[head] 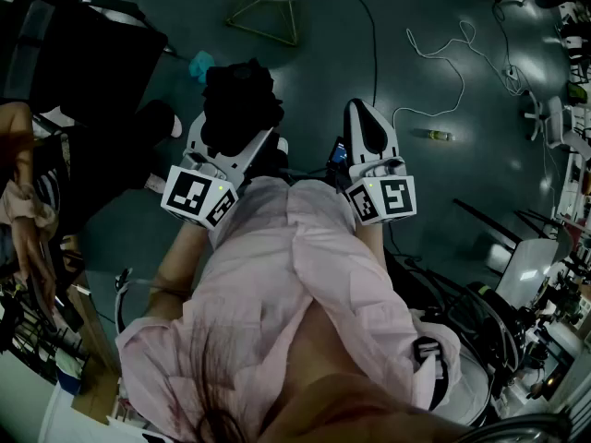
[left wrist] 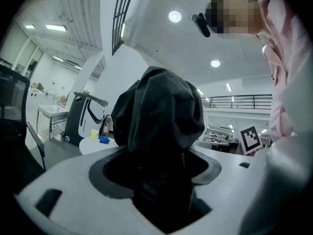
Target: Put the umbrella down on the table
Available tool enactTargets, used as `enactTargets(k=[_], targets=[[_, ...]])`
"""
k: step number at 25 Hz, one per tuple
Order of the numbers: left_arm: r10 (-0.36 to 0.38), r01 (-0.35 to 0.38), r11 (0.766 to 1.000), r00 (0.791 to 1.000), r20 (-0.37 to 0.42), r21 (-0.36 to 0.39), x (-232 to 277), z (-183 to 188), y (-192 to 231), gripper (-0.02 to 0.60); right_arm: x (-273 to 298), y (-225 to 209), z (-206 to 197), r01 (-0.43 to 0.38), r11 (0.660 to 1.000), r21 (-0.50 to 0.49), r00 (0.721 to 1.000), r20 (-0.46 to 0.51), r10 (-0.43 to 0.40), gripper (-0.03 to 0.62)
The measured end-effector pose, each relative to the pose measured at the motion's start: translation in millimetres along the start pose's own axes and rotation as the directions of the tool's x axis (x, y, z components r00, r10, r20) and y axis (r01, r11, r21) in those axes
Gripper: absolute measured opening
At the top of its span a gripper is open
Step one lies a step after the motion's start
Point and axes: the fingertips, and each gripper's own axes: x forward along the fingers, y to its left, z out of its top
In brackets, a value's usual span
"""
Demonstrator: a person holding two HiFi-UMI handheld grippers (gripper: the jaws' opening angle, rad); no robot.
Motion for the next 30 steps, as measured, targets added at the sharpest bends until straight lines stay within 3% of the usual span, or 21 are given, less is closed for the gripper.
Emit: enactTargets(k=[17, 21, 30], targets=[[0.06, -0.06, 0.998, 0.998, 0.009, 0.003, -2, -2, 3, 0.314, -7, -4, 0, -0.036, 0.999, -0.018, 0.999, -0.01, 0.036, 0.031], [0.074, -0.074, 0.997, 0.997, 0.015, -0.001, -2, 1, 3, 0.314, -9, 0, 3, -0.073, 0.997, 0.024, 0.997, 0.022, 0.073, 0.031], [0.088, -0.088, 0.996, 0.996, 0.014, -0.019, -2, -7, 16, 0.314, 1, -11, -5, -0.034, 0.997, 0.076, 0.999, 0.014, 0.033, 0.031]])
